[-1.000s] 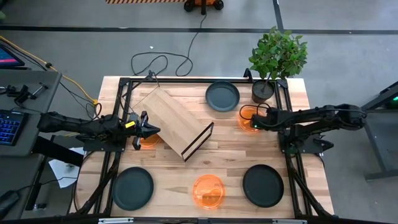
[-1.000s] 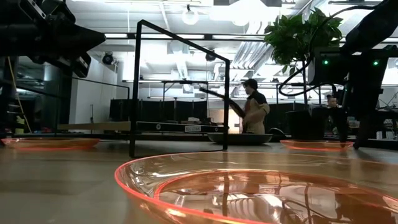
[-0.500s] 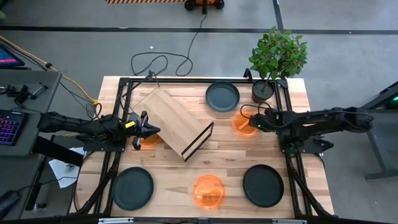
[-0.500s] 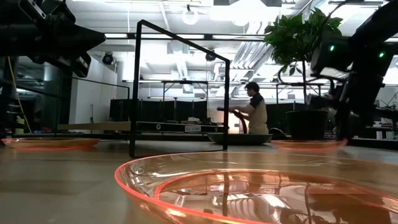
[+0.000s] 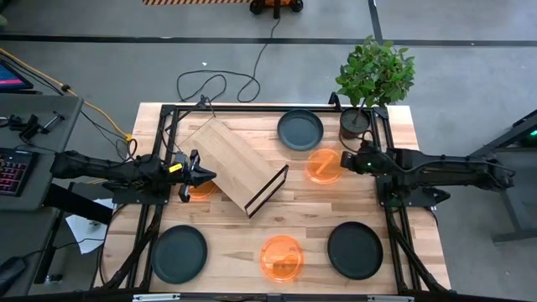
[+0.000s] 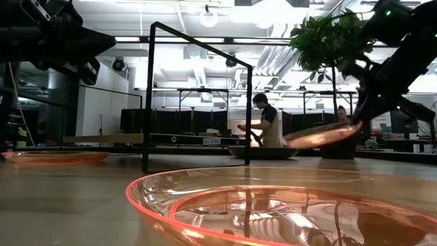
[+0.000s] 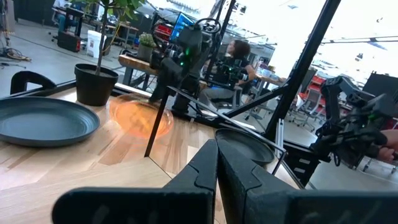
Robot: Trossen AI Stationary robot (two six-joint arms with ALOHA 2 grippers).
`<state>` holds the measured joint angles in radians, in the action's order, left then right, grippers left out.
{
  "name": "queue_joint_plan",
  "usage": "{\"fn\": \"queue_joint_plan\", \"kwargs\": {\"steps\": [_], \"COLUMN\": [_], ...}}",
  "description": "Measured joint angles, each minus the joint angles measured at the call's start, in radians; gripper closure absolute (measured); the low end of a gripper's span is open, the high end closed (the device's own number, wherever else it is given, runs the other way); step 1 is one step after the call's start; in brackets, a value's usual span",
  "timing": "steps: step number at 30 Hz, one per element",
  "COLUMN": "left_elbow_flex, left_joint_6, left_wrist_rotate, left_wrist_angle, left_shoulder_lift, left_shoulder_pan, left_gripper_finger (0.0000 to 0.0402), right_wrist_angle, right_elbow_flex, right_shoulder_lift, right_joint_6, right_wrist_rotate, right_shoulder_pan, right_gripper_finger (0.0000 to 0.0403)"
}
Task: Place and stack plates onto a shelf
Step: Put the top orange plate on the shelf
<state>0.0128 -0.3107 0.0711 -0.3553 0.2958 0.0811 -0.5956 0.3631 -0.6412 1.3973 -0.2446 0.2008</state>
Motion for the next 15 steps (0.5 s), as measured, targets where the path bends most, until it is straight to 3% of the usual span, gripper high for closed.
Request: {"fn": "queue_joint_plan", "kwargs": {"steps": [4,8,15], "left_elbow_flex": [0.000,0.000,0.000], "left_joint_6": [0.000,0.000,0.000], "left_wrist_rotate": [0.000,0.000,0.000], "left_wrist_angle": [0.000,0.000,0.000], "left_shoulder_lift": [0.000,0.000,0.000], "left_shoulder_pan": [0.000,0.000,0.000], "left_gripper_finger": [0.0401,0.0401,0.0401], "right_wrist_angle": [0.027,0.190,0.541], "right_elbow_flex": [0.000,0.000,0.002], "right_shoulder_lift": [0.052,0.071,-0.052], "right_joint_6": [-0.010,-0.016,-0.088], "right_wrist_rotate": [0.000,-0.023,-0.074], "right_shoulder_pan": [0.000,0.000,0.048], "right_gripper_finger": [0.0402,0.0403,0.0403]}}
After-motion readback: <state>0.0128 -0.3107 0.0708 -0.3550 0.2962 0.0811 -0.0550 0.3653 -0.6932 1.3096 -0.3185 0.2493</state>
